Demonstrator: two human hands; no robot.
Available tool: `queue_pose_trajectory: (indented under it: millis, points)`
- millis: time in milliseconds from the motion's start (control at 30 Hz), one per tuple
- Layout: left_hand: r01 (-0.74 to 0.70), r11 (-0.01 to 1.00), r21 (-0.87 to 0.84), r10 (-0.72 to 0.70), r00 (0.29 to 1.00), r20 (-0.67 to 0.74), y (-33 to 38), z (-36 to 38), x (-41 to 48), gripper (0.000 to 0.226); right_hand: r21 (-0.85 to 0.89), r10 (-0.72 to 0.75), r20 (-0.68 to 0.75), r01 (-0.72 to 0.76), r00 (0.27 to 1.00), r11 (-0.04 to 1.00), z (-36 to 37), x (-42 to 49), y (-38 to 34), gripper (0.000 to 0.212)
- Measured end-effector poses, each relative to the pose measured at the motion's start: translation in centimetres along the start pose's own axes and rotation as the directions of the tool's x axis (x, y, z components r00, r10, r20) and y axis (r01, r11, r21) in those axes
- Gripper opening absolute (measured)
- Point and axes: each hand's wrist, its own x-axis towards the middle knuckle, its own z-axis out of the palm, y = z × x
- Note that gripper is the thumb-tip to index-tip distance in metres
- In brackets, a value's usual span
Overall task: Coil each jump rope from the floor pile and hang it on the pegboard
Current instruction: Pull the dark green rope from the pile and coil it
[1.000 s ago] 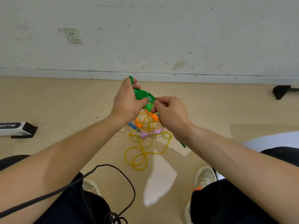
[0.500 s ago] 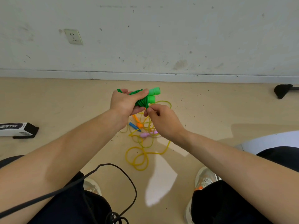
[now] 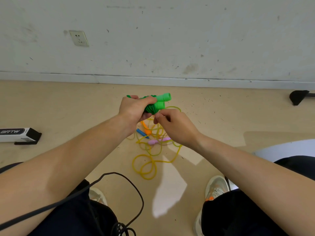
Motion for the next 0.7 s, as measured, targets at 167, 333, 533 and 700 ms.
queue_pose_trajectory:
  millis: [167, 333, 533, 700]
  points:
    - [-0.021, 0.998, 0.059, 0.013, 0.990, 0.142, 0.7, -0.6, 0.2, 0.049, -0.244, 0.024, 0.009, -0.021, 1.000, 0.970, -2.9, 1.5, 1.8, 0.057]
    - [-0.062, 0.989, 0.134, 0.037, 0.983, 0.180, 0.5, 0.0, -0.5, 0.055, -0.231, -0.049, 0.040, 0.057, 0.998, 0.971, -4.6, 2.0, 1.7, 0.025]
    - [-0.234, 0.947, 0.221, 0.216, 0.971, 0.102, -0.2, 0.5, -0.7, 0.063, 0.383, 0.286, 0.022, -0.273, 0.958, 0.883, -3.5, 1.3, 0.7, 0.022]
    - [-0.260, 0.930, 0.261, 0.263, 0.964, 0.025, -1.1, 0.2, -0.1, 0.071, 0.557, 0.313, 0.082, -0.304, 0.946, 0.773, -2.9, 0.6, -0.1, 0.030]
